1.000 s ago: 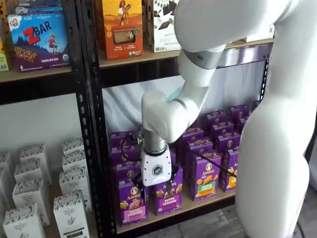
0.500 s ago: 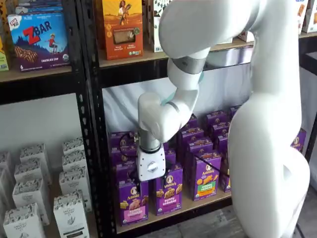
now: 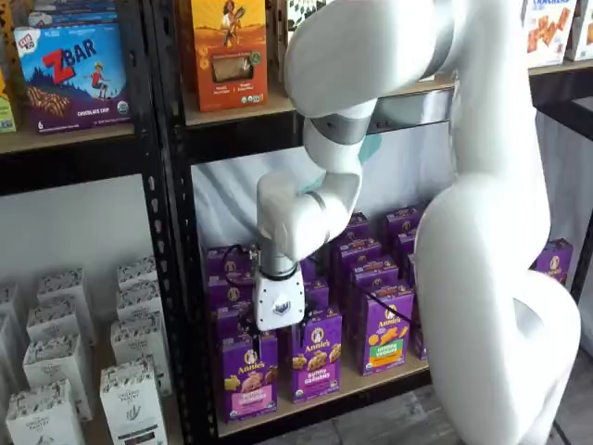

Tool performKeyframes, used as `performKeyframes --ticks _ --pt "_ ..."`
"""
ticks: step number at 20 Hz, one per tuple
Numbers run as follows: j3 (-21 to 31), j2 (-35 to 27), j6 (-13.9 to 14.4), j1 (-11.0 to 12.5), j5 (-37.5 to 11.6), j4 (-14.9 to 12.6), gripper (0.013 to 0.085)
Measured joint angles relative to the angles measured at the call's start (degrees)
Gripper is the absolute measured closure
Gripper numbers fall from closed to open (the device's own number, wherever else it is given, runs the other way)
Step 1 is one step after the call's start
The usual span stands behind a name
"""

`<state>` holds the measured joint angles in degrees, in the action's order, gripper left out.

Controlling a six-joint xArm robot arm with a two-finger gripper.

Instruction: Pick up the purple box with a pink patch in the middle, on the bottom shelf, the first box from the left

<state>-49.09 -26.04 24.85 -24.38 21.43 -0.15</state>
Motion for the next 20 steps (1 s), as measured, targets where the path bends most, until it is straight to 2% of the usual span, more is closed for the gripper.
performKeyframes --ticks 8,20 --pt "-5.7 -4.8 -1.9 1.2 -1.9 0.7 0.0130" --pt "-17.1 -12.1 -4.4 2.3 1.4 2.2 0.0130"
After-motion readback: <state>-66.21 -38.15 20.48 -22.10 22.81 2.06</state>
